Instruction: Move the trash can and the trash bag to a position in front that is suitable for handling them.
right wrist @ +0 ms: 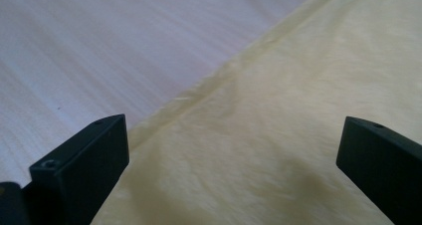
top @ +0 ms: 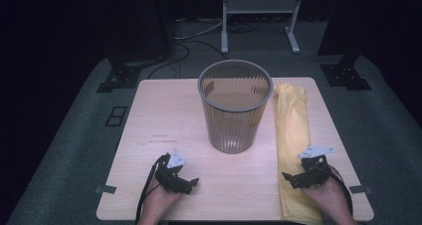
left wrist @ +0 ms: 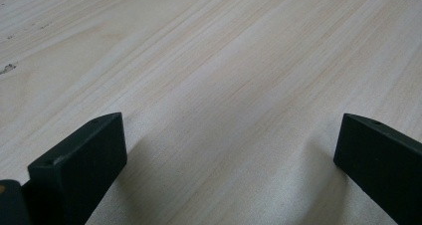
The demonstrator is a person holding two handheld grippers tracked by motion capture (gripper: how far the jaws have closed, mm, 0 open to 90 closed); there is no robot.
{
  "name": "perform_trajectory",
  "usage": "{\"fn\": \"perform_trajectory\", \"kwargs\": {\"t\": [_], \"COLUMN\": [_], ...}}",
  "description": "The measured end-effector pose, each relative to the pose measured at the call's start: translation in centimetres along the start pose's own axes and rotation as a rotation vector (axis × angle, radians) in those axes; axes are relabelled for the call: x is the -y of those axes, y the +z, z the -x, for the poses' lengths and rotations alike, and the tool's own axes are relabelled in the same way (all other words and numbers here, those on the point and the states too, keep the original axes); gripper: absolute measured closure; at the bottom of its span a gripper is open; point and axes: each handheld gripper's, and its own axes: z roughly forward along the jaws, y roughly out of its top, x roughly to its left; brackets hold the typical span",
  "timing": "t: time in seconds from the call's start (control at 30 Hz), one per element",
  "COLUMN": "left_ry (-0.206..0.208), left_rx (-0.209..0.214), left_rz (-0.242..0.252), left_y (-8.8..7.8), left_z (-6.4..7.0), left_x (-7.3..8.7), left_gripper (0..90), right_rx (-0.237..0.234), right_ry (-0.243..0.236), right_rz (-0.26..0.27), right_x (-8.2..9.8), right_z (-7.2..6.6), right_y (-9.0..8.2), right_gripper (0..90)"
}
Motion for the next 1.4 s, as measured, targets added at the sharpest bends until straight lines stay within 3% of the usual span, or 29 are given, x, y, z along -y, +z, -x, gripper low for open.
{"fn": "perform_trajectory", "kwargs": {"t": [0.1, 0.2, 0.57, 0.73, 0.77, 0.9, 1.07, 1.23, 1.27, 1.37, 1.4], "left_ry": [0.000, -0.001, 0.000, 0.000, 0.000, 0.000, 0.001, 0.000, 0.000, -0.002, -0.002], "left_rx": [0.000, 0.000, 0.000, 0.000, 0.000, 0.000, 0.000, 0.000, 0.000, 0.001, 0.001], "left_rz": [0.000, 0.000, 0.000, 0.000, 0.000, 0.000, -0.002, 0.001, 0.001, 0.001, 0.001], "left_y": [0.0, 0.0, 0.0, 0.0, 0.0, 0.0, 0.0, 0.0, 0.0, 0.0, 0.0], "left_z": [0.0, 0.0, 0.0, 0.0, 0.0, 0.0, 0.0, 0.0, 0.0, 0.0, 0.0], "left_x": [0.0, 0.0, 0.0, 0.0, 0.0, 0.0, 0.0, 0.0, 0.0, 0.0, 0.0], "left_gripper": [0.0, 0.0, 0.0, 0.0, 0.0, 0.0, 0.0, 0.0, 0.0, 0.0, 0.0], "right_rx": [-0.006, -0.006, 0.129, 0.136, 0.105, 0.046, 0.000, -0.045, -0.045, -0.083, -0.083], "right_ry": [-0.029, -0.005, 0.097, 0.145, 0.162, 0.166, 0.155, 0.150, 0.150, 0.144, 0.144], "right_rz": [-0.043, -0.039, -0.073, -0.059, -0.024, 0.028, 0.078, 0.117, 0.117, 0.162, 0.162], "right_x": [0.3, 0.8, 3.6, 4.1, 3.5, 1.1, -2.4, -5.7, -5.7, -8.6, -8.6], "right_z": [-0.5, 0.4, 6.7, 7.8, 7.7, 7.2, 7.1, 7.2, 7.2, 7.2, 7.2], "right_y": [0.9, 0.6, -2.0, -2.7, -3.1, -3.8, -4.7, -5.9, -5.9, -7.3, -7.3], "right_gripper": [0.0, 0.0, 0.0, 0.0, 0.0, 0.0, 0.7, 6.8, 6.8, 14.2, 14.2]}}
